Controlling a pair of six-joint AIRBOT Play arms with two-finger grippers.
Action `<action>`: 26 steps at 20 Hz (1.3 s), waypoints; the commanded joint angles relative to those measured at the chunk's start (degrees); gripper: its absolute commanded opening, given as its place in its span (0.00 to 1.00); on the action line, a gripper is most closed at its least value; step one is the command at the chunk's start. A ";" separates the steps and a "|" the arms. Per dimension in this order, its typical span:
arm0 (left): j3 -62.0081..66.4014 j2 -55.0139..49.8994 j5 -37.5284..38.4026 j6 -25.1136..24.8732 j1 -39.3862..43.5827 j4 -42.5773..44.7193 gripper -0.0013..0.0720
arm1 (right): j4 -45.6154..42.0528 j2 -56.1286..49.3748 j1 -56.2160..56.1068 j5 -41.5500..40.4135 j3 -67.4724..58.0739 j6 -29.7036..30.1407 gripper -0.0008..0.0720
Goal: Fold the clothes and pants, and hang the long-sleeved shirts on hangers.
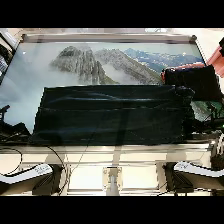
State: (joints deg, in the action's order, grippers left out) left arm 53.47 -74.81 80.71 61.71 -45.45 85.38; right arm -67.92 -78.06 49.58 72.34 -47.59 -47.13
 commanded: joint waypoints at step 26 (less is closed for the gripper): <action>22.60 4.22 5.66 -1.11 -8.00 -34.82 0.05 | 11.28 5.97 0.02 28.35 -25.09 -4.74 0.05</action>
State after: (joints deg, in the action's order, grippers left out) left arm 71.05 -73.93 84.58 60.62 -50.22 59.77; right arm -62.24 -74.56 49.58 97.67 -67.18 -51.70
